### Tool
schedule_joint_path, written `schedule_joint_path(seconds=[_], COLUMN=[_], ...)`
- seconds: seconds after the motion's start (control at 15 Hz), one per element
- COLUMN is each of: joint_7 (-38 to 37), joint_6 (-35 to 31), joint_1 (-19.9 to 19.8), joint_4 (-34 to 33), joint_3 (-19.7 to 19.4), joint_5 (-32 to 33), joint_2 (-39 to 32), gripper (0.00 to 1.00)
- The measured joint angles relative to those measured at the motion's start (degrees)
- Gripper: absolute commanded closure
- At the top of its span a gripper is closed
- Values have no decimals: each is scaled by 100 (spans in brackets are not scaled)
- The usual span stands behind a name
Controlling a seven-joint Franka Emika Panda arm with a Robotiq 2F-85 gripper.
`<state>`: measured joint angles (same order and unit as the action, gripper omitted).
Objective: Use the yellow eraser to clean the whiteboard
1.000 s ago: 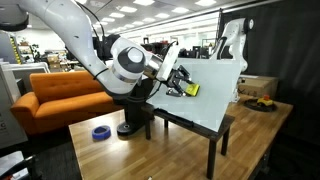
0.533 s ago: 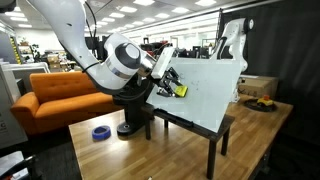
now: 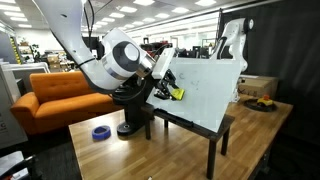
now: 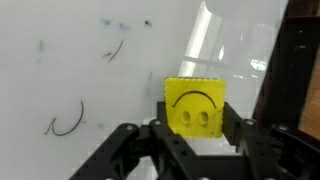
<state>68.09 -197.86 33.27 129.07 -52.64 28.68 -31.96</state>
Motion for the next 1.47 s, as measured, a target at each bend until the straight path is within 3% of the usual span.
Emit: schedule_joint_path(seconds=[0.67,1.47], joint_7=[956,1593], joint_6=[0,-3], joint_1=[-779,-1948], joint_4=[25,-350], joint_3=[898,2088], joint_5=[143,143], joint_2=[475,481], gripper=[71,71])
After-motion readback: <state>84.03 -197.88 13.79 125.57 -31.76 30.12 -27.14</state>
